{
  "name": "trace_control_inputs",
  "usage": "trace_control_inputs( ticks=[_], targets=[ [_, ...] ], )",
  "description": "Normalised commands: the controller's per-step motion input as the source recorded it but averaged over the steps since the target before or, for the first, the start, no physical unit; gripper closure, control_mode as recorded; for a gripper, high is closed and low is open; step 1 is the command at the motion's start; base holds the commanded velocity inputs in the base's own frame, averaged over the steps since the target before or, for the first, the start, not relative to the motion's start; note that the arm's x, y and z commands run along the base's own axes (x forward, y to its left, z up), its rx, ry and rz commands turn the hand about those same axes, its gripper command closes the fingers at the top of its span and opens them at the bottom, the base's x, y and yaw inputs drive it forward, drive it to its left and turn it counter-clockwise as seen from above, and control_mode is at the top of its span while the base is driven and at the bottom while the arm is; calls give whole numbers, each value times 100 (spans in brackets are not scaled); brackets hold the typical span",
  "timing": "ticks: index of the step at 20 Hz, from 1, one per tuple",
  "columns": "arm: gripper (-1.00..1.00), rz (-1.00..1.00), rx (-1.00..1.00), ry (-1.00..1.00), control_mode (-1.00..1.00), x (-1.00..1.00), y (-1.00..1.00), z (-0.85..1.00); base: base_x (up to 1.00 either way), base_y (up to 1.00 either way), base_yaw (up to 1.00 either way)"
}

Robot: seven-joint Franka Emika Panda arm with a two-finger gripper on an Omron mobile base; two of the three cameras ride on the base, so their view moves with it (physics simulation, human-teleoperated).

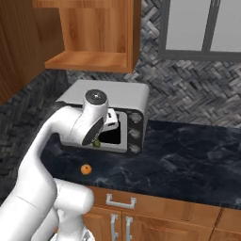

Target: Pick the squash, tangerine from the counter and place them in the cabinet. Then close the cabinet.

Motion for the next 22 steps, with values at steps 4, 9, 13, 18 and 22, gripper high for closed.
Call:
trace_control_inputs(
  ticks=[4,9,13,18,22],
  targets=[
    [100,-5,-10,-20,-100,-26,0,100,0,0,0],
    [100,-6,-13,-21,-100,-2,0,100,0,0,0],
    [100,-8,-12,-18,-100,10,0,100,0,0,0],
    [100,-4,-8,-17,-100,67,1,75,0,0,0],
    [100,-2,-1,-11,-100,98,6,31,0,0,0]
  ],
)
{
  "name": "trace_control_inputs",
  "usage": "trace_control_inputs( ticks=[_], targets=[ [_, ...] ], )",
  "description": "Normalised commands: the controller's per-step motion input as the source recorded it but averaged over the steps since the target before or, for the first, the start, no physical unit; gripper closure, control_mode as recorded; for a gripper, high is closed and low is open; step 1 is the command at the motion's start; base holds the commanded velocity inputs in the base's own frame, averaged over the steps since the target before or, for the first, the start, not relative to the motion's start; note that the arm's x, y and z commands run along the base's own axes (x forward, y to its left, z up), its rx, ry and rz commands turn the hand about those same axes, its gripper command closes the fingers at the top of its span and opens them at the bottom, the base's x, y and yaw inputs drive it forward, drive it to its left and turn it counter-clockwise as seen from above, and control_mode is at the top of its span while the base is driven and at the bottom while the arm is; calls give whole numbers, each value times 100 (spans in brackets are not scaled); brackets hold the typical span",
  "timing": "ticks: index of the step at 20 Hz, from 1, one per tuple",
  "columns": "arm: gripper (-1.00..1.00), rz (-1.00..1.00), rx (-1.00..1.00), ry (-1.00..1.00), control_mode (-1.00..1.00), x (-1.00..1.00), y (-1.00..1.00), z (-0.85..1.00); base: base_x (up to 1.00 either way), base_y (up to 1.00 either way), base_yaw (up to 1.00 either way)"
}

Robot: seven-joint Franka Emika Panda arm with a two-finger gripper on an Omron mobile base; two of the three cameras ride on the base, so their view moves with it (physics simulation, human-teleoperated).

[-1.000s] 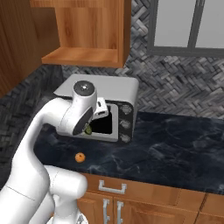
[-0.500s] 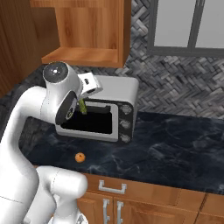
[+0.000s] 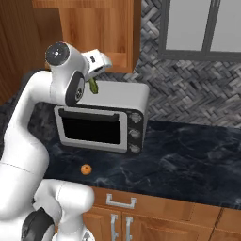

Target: Pick the squash, tangerine from the counter and place them in the cabinet. Then close the cabinet.

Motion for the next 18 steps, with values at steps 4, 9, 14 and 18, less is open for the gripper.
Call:
trace_control_inputs(
  ticks=[4,9,14,18],
  targets=[
    [100,-3,0,-3,-100,95,11,20,0,0,0],
    [100,-5,0,0,-100,88,15,23,0,0,0],
    [100,-6,0,0,-100,94,15,17,0,0,0],
    [100,-6,0,1,-100,85,1,13,0,0,0]
  ],
)
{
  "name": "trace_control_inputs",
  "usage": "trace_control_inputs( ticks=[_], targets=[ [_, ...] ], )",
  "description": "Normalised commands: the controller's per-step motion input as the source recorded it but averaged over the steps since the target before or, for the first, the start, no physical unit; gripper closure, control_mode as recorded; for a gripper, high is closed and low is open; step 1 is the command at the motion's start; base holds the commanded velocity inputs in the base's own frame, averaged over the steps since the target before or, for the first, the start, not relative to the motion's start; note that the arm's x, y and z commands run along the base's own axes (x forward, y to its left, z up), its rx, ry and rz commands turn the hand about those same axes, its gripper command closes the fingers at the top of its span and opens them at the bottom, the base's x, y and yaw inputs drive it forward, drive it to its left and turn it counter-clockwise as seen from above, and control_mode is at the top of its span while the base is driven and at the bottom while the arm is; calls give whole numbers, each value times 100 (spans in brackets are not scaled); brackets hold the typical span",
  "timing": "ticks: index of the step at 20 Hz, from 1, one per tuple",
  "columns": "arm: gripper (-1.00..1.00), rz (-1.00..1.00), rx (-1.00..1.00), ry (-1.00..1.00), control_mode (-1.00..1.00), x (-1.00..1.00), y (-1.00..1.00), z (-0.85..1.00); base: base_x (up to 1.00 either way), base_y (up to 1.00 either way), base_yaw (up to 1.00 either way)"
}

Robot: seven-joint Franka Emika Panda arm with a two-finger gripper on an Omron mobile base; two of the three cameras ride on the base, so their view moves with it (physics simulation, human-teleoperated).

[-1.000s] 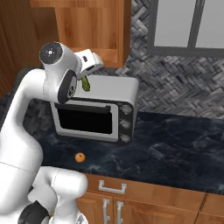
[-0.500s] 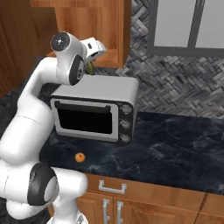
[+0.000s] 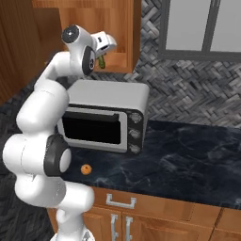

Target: Pick the squash, tangerine from the counter and place them in the cabinet. Then close the cabinet.

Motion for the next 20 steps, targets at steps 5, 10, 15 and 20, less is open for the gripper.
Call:
trace_control_inputs(
  ticks=[5,10,15,20],
  targets=[
    [100,-2,0,3,-100,83,0,0,0,0,0],
    [-100,-1,0,0,-100,73,0,0,0,0,0],
    [-100,0,0,-6,-100,61,0,-2,0,0,0],
    [-100,4,0,-26,-100,-42,0,0,0,0,0]
  ],
)
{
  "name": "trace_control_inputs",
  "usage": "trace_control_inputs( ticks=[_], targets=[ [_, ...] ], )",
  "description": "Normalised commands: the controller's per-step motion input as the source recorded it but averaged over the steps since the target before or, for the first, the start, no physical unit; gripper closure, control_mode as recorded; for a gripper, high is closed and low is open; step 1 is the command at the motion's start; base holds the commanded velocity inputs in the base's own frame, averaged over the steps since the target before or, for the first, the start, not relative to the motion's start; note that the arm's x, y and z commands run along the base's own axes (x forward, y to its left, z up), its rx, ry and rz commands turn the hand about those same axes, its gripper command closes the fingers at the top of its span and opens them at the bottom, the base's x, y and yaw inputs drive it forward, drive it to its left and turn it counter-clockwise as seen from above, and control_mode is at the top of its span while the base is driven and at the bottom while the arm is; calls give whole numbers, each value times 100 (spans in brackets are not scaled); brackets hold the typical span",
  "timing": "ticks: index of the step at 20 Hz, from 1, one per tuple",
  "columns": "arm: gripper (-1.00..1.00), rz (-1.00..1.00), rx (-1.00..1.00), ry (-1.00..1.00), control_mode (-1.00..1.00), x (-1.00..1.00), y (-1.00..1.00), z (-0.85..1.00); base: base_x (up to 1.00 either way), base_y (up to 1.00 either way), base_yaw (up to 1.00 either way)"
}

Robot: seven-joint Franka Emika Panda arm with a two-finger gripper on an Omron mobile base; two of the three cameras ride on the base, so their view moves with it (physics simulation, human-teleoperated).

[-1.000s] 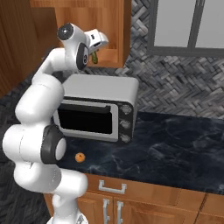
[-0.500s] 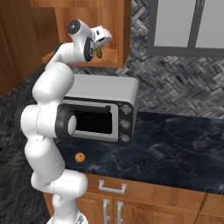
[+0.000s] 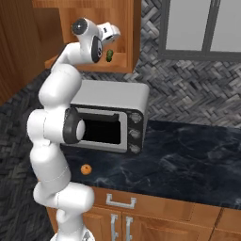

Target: Pick the squash, tangerine from the counter and place them in the cabinet. Then close the cabinet.

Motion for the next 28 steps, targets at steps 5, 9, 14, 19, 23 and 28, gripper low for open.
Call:
trace_control_inputs(
  ticks=[5,9,14,19,23,28],
  targets=[
    [-100,0,2,-8,-100,-100,0,-29,0,0,0],
    [-100,0,10,0,-100,-100,0,-64,0,0,0],
    [-100,-3,13,0,-100,-100,0,-23,0,0,0],
    [-100,-9,21,13,-100,-100,0,0,0,0,0],
    [-100,-19,24,36,-100,-100,0,-8,0,0,0],
    [-100,-21,26,40,-100,-100,0,-44,0,0,0]
  ],
)
